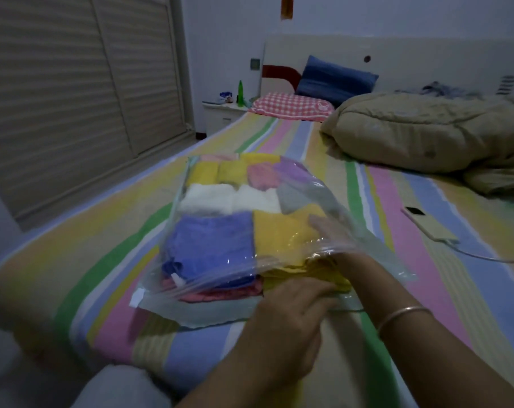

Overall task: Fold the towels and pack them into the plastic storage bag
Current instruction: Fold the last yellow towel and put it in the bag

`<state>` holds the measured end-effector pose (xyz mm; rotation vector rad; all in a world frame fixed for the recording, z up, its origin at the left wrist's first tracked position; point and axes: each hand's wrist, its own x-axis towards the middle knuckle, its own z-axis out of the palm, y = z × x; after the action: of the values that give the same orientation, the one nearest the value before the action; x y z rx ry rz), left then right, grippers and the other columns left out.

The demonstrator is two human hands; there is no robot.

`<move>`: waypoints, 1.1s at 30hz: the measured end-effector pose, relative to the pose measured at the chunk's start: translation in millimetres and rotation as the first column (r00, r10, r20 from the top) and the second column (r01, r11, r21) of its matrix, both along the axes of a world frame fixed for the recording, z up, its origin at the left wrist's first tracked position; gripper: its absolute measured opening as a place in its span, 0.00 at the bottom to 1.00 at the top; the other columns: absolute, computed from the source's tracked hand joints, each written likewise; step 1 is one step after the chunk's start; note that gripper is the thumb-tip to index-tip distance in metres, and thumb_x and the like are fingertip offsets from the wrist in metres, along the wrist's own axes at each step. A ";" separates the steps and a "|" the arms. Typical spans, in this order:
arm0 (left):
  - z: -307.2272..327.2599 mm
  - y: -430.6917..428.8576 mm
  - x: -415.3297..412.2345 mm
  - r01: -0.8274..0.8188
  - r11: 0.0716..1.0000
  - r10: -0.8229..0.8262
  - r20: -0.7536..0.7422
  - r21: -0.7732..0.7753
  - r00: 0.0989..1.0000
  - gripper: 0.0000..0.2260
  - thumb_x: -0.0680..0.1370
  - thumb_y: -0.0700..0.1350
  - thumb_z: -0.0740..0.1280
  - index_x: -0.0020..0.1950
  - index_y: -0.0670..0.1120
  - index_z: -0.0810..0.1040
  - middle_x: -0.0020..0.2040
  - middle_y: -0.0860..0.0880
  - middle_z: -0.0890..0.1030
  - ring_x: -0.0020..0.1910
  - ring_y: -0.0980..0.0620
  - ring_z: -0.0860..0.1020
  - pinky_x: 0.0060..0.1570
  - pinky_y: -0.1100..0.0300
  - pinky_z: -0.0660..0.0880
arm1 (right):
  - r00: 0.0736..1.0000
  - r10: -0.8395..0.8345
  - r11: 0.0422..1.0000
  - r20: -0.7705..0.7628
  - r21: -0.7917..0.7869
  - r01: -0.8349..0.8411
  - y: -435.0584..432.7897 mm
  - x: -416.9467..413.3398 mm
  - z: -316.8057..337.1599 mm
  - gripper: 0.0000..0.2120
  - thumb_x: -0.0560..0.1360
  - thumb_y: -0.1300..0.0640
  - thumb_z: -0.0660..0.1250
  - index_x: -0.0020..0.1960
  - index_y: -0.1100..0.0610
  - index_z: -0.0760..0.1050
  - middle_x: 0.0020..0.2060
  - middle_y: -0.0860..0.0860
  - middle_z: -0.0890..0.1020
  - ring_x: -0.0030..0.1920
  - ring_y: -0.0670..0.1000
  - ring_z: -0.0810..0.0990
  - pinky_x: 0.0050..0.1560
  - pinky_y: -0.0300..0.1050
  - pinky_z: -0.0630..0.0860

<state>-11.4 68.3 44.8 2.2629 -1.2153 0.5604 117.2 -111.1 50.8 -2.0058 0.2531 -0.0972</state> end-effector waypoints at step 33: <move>-26.5 119.5 0.4 -0.582 0.648 0.500 -0.302 -0.492 0.812 0.09 0.73 0.46 0.57 0.44 0.54 0.77 0.42 0.58 0.78 0.40 0.60 0.76 0.40 0.61 0.73 | 0.992 0.063 0.290 -0.111 -0.949 -0.124 41.6 14.6 -38.6 0.27 0.79 0.36 0.43 0.76 0.40 0.52 0.77 0.48 0.55 0.75 0.62 0.53 0.70 0.71 0.46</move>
<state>-11.0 187.7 18.3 2.0497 -0.1918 0.8336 131.8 -69.4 12.2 -3.2841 0.0850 -0.1410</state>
